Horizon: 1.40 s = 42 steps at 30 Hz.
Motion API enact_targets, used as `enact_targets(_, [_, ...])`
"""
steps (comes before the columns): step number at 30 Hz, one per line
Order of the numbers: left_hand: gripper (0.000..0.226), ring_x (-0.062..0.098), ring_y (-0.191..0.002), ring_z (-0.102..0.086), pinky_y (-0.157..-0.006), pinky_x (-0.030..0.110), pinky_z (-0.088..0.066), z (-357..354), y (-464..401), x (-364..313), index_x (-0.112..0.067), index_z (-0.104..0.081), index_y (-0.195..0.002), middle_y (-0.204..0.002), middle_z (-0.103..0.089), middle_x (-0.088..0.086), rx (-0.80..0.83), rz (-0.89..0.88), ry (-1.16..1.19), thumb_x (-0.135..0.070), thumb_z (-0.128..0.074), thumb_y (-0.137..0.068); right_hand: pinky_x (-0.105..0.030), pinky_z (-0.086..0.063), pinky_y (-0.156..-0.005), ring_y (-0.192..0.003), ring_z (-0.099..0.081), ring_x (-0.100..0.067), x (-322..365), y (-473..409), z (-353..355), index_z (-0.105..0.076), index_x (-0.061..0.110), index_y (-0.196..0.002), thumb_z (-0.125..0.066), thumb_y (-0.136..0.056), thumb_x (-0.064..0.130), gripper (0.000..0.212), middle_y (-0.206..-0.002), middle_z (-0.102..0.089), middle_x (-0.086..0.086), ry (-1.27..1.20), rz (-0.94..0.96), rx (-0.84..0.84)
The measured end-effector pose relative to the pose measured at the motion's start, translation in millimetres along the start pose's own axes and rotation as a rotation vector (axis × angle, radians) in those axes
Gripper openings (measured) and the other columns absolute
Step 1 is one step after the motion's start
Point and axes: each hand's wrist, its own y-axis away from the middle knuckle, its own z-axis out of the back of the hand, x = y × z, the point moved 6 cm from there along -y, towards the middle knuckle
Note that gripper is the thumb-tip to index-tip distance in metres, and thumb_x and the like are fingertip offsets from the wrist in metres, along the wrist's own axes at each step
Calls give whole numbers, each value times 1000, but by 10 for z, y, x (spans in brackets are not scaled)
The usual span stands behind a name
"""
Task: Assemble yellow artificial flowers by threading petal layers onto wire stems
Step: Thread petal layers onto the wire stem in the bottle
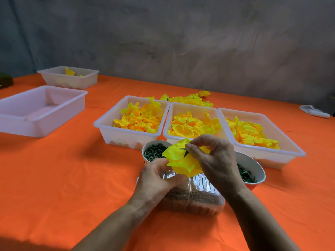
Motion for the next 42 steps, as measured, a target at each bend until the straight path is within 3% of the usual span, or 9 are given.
enact_targets(3, [31, 11, -82, -67, -76, 28, -54, -5, -38, -17, -29, -75, -75, -82, -71, -4, -79, -25, 60, -1, -81, -62, -26, -47, -69, -75, -61, -8, 27, -4, 12, -71, 17, -70, -75, -79, 17, 10, -72, -67, 8, -9, 1, -4])
enact_targets(5, [41, 20, -82, -68, -69, 30, -55, -2, -82, -7, -33, -75, -71, -89, -70, 3, -122, -21, 60, 8, -78, -67, -25, -46, -67, -74, -61, -9, 32, -1, 15, -70, 17, -69, -75, -78, 16, 10, -71, -67, 7, -15, -6, 1])
enact_targets(10, [43, 29, -89, -69, -79, 41, -56, -13, -135, -53, -33, -73, -67, -94, -72, 12, -162, -13, 13, 10, -75, -69, -16, -45, -60, -70, -59, -6, 65, -19, 40, -70, 17, -69, -74, -79, 16, 11, -70, -67, 6, -56, -7, 9])
enact_targets(15, [46, 14, -70, -68, -55, 21, -52, -46, -143, -70, -31, -72, -64, -91, -70, 17, -153, 0, 68, 16, -73, -68, -12, -42, -59, -69, -58, -5, 89, -32, 28, -70, 18, -68, -74, -79, 15, 12, -69, -67, 7, -58, -3, 15])
enact_targets(21, [43, 14, -75, -65, -65, 18, -52, -108, -170, -79, -22, -72, -67, -84, -70, 6, -102, -22, 174, 20, -68, -70, -13, -43, -58, -64, -58, 0, 112, -66, 58, -71, 19, -68, -73, -80, 15, 13, -65, -66, 9, -128, -9, 24])
enact_targets(26, [10, 16, -88, -60, -74, 27, -50, -80, -202, -29, -3, -72, -69, -92, -61, 3, -70, -14, 124, 6, -75, -70, -22, -45, -56, -58, -58, -8, 211, -231, 180, -71, 15, -68, -71, -81, 12, 13, -63, -69, 1, -290, -2, -17])
enact_targets(33, [17, 24, -104, -62, -87, 47, -53, -70, -173, -60, -13, -74, -67, -107, -63, 5, -58, -11, 85, 3, -76, -70, -15, -43, -42, -43, -55, -7, -111, -267, 328, -68, 10, -69, -69, -82, 7, 13, -53, -63, 1, -681, -349, -183])
enact_targets(38, [21, 13, -93, -64, -67, 23, -55, -68, -172, -15, -16, -74, -65, -101, -64, 0, -33, -34, 32, 4, -76, -70, -27, -55, -50, -63, -64, -19, -406, -186, 233, -67, 12, -83, -60, -84, -1, 14, -67, -68, -6, -904, -650, -184])
enact_targets(42, [17, 11, -96, -65, -73, 28, -57, -30, -219, -43, -21, -77, -68, -103, -66, -2, -9, -34, -14, -4, -80, -68, -36, -49, -66, -73, -62, -24, -466, -143, 137, -62, 13, -81, -57, -76, 0, 15, -65, -71, -8, -1254, -820, -202])
